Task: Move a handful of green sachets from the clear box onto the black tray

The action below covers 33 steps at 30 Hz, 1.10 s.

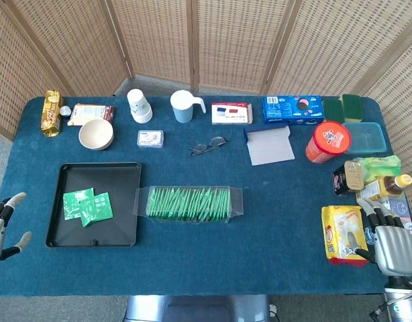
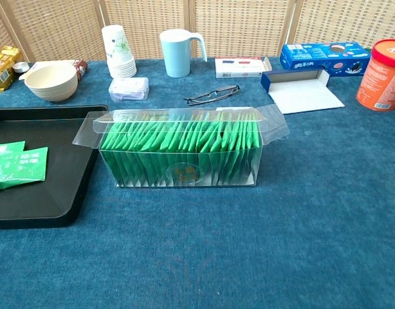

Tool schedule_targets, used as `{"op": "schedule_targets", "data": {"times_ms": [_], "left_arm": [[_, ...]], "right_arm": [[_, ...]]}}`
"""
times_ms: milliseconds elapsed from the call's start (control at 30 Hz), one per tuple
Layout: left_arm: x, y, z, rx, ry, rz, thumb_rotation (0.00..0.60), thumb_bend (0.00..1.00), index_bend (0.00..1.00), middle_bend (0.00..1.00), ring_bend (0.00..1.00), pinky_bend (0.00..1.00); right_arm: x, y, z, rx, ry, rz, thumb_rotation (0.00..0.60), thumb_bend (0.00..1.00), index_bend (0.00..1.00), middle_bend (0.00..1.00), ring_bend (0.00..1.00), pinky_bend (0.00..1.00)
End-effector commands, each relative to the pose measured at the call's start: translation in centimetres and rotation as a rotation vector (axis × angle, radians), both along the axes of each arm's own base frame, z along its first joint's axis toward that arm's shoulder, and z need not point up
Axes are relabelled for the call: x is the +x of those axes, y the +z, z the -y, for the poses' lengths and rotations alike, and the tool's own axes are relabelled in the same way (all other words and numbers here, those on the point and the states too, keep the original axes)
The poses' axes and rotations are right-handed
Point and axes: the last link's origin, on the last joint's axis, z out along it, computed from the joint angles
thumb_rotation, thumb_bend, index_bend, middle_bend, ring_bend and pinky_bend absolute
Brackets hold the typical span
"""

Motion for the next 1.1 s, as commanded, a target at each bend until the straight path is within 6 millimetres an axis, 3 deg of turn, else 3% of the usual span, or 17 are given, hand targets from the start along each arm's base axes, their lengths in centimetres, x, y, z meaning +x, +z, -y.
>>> {"op": "schedule_targets", "data": {"times_ms": [33, 400, 700, 900, 1100], "left_arm": [[0.1, -0.1, -0.1, -0.005, -0.002, -0.002, 0.6, 0.25, 0.16, 0.25, 0.27, 0.41], [0.6, -0.2, -1.2, -0.042, -0.043, 0.03, 0.6, 0.25, 0.15, 0.25, 0.27, 0.41], [3.9, -1.2, -5.7, -0.196, -0.161, 0.021, 0.591, 0.2, 0.14, 0.24, 0.27, 0.41], [7.3, -3.5, -9.2, -0.305, -0.271, -0.045, 0.403, 0.12, 0.09, 0.2, 0.25, 0.41], [10.8, -6.7, -11.3, -0.39, -0.356, -0.028, 0.385, 0.12, 0.09, 0.19, 0.25, 0.41]], "right_arm": [[0.0, 0.0, 0.1, -0.003, 0.0, -0.002, 0.508, 0.39, 0.14, 0.21, 0.17, 0.21], [0.3, -0.3, 0.2, 0.001, 0.007, 0.002, 0.508, 0.39, 0.15, 0.21, 0.17, 0.21], [-0.1, 0.2, -0.6, -0.032, -0.015, 0.009, 0.508, 0.39, 0.15, 0.21, 0.17, 0.21], [-0.5, 0.5, -1.2, -0.052, -0.037, 0.011, 0.507, 0.39, 0.15, 0.21, 0.17, 0.21], [-0.4, 0.6, -1.3, -0.062, -0.037, 0.012, 0.509, 0.39, 0.15, 0.21, 0.17, 0.21]]}}
